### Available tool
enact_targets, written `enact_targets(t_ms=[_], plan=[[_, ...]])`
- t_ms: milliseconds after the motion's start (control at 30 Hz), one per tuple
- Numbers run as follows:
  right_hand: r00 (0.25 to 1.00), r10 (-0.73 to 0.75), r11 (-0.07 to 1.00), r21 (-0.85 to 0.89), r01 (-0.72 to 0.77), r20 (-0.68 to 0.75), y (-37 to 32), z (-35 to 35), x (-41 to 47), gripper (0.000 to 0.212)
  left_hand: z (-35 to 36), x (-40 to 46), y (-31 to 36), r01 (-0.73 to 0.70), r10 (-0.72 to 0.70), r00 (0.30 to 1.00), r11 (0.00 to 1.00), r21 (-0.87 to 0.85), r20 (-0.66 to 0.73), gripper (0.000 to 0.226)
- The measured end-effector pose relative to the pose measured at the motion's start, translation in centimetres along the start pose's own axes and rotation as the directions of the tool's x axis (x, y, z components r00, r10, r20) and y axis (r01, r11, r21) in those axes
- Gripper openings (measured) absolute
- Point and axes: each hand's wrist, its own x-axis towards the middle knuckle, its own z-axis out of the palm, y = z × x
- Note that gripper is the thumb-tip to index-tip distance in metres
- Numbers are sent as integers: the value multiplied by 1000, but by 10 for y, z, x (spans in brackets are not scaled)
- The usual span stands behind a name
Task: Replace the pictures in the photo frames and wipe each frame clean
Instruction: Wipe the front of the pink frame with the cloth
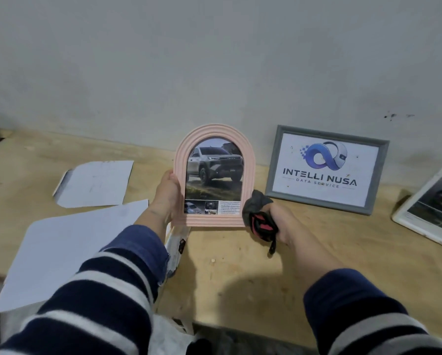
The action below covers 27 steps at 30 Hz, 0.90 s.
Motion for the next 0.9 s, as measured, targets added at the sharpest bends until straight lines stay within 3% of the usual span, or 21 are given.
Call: enact_targets(t_ms=[133, 300, 400, 533, 767, 900], plan=[[998, 34, 998, 46, -32, -43, -15, 13, 27, 13, 14, 39, 7, 61, -57, 997, 993, -105, 46, 41], [994, -4, 995, 99, 15, -110, -41, 31, 63, 24, 25, 88, 26, 118, -106, 991, 979, -167, 78, 30], [991, -24, 995, 94, 36, -133, -49, 42, 79, 40, 28, 113, 25, 129, -115, 990, 967, -219, 75, 33], [989, -58, 995, 73, 69, -136, -57, 60, 95, 45, 31, 139, 23, 156, -138, 987, 949, -275, 83, 34], [981, -52, 982, 172, 84, -186, -56, 66, 106, 43, 40, 160, 37, 172, -138, 982, 934, -313, 128, 34], [979, -34, 978, 195, 74, -199, -57, 69, 110, 37, 40, 172, 33, 122, -105, 992, 954, -274, 77, 27]])
